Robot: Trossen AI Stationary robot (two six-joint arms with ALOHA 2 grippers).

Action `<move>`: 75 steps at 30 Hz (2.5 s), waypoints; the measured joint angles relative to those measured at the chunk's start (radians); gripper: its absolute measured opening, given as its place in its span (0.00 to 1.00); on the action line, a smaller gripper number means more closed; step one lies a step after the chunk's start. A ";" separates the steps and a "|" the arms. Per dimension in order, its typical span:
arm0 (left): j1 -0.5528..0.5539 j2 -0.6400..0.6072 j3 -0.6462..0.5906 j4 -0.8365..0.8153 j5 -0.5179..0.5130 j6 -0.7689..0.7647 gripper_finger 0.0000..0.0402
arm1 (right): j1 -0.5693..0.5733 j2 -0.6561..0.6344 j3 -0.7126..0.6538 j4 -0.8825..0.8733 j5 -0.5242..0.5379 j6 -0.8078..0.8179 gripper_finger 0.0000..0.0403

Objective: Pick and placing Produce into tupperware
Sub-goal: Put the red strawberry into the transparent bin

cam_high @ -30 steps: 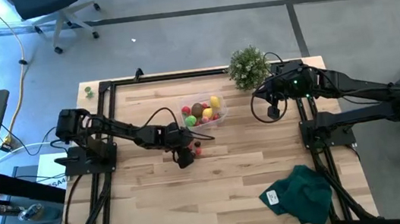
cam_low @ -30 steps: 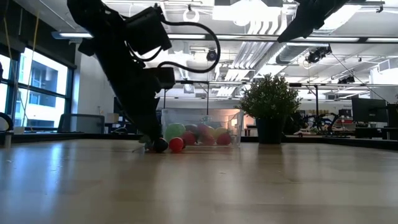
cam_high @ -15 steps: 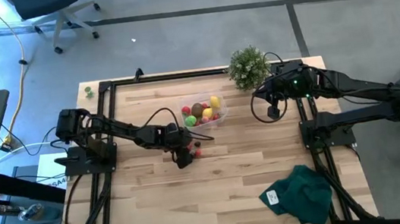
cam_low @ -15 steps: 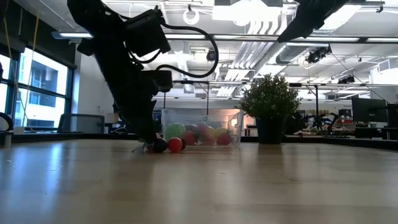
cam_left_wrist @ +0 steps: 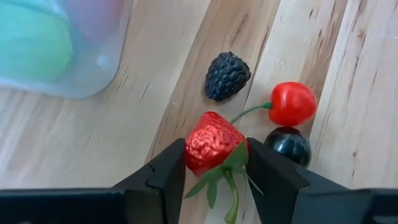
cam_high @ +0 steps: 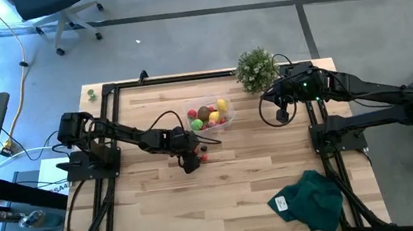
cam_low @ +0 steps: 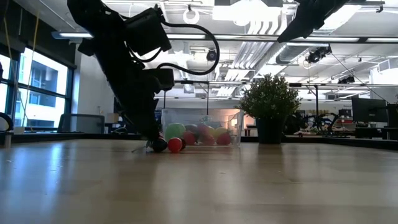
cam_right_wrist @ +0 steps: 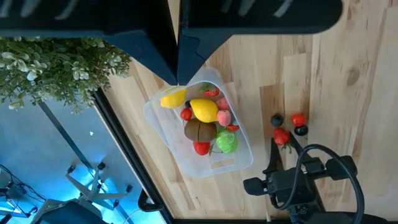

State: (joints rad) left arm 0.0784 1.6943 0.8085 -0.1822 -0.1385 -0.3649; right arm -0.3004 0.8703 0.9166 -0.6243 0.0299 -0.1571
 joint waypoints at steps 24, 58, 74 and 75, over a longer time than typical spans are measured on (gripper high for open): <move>0.000 -0.026 0.000 0.004 -0.004 -0.018 0.35 | 0.000 0.000 0.000 0.000 0.000 0.000 0.00; 0.402 0.118 0.645 -0.603 0.173 0.411 0.35 | 0.000 0.000 0.000 0.000 0.000 0.000 0.00; 0.414 0.208 0.642 -0.641 0.191 0.438 0.35 | 0.000 0.000 0.000 0.000 0.000 0.000 0.00; 0.415 0.208 0.642 -0.643 0.193 0.438 0.35 | 0.000 0.000 0.000 0.000 0.000 0.000 0.00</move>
State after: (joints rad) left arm 0.4931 1.9022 1.4502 -0.8251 0.0549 0.0727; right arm -0.3008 0.8700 0.9168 -0.6243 0.0299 -0.1570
